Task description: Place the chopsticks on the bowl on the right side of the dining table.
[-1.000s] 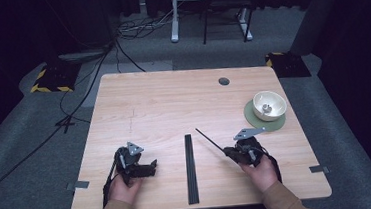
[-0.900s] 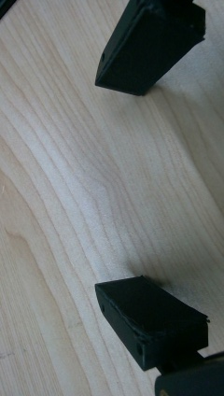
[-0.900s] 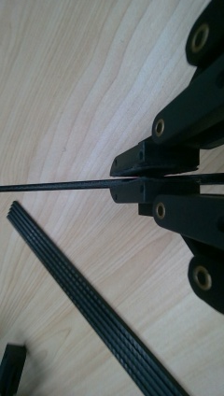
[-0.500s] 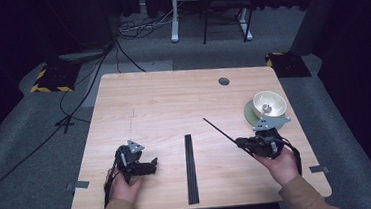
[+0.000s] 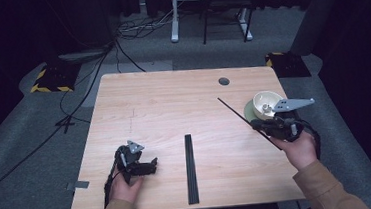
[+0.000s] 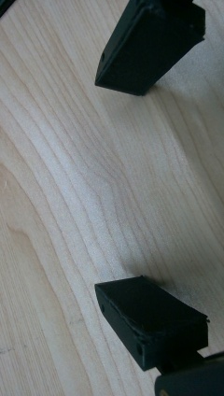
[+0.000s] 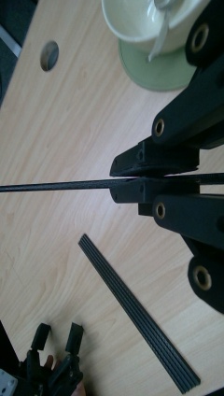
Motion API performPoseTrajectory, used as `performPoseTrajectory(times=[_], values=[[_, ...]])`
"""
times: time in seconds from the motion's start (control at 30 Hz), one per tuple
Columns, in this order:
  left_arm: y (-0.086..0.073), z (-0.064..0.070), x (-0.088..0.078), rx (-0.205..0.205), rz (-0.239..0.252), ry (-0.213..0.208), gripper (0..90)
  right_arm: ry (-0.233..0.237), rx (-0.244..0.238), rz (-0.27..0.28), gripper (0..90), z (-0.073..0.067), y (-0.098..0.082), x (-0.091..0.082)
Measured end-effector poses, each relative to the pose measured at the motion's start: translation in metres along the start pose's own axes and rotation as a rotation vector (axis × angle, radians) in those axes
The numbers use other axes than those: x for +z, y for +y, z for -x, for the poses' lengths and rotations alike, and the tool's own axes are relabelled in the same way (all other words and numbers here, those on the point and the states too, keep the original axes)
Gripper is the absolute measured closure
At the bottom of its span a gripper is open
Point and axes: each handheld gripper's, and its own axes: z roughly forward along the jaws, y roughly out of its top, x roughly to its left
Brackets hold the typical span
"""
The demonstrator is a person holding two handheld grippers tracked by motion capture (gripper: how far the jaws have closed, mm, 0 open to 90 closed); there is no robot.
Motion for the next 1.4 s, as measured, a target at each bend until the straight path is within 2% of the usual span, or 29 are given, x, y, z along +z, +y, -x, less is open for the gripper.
performPoseTrajectory(times=[0.07,0.1,0.3,0.33,0.47,0.5,0.7,0.77,0.8,0.97,1.03,1.2,1.4], values=[[0.000,0.000,0.000,-0.001,-0.001,-0.001,4.8,-0.010,-0.019,0.020,86.0,0.011,0.001,-0.006],[0.000,0.000,0.000,-0.001,-0.001,-0.001,4.8,-0.010,-0.019,0.020,86.0,0.011,0.001,-0.006],[-0.001,0.000,-0.001,-0.005,-0.008,0.002,4.8,-0.052,-0.014,0.027,86.0,0.036,0.009,-0.017],[-0.001,0.000,-0.001,-0.005,-0.008,0.002,4.8,-0.052,-0.014,0.027,86.0,0.036,0.009,-0.017],[-0.001,0.000,-0.001,-0.006,-0.008,0.002,4.8,-0.103,-0.013,-0.004,86.0,0.052,0.014,-0.017],[-0.001,0.000,-0.001,-0.005,-0.008,0.002,4.8,-0.103,-0.013,-0.004,86.0,0.052,0.014,-0.017],[-0.001,0.000,-0.001,-0.005,-0.008,0.002,4.8,-0.148,0.007,-0.038,86.0,0.078,0.015,-0.014],[-0.001,0.000,-0.001,-0.005,-0.008,0.002,4.8,-0.169,0.029,-0.048,86.0,0.090,0.014,-0.011],[-0.001,0.000,-0.001,-0.005,-0.008,0.002,4.7,-0.169,0.029,-0.048,86.0,0.090,0.014,-0.011],[-0.001,0.000,-0.001,-0.005,-0.008,0.002,4.8,-0.214,0.031,-0.086,86.0,0.107,0.009,0.001],[-0.001,0.000,-0.001,-0.005,-0.008,0.002,4.7,-0.224,0.034,-0.101,86.0,0.118,0.004,0.008],[-0.001,0.000,-0.001,-0.005,-0.008,0.001,4.8,-0.194,0.040,-0.111,86.0,0.130,-0.003,0.018],[-0.001,0.000,-0.001,-0.005,-0.008,0.001,4.8,-0.200,0.030,-0.151,85.9,0.135,-0.010,0.032]])
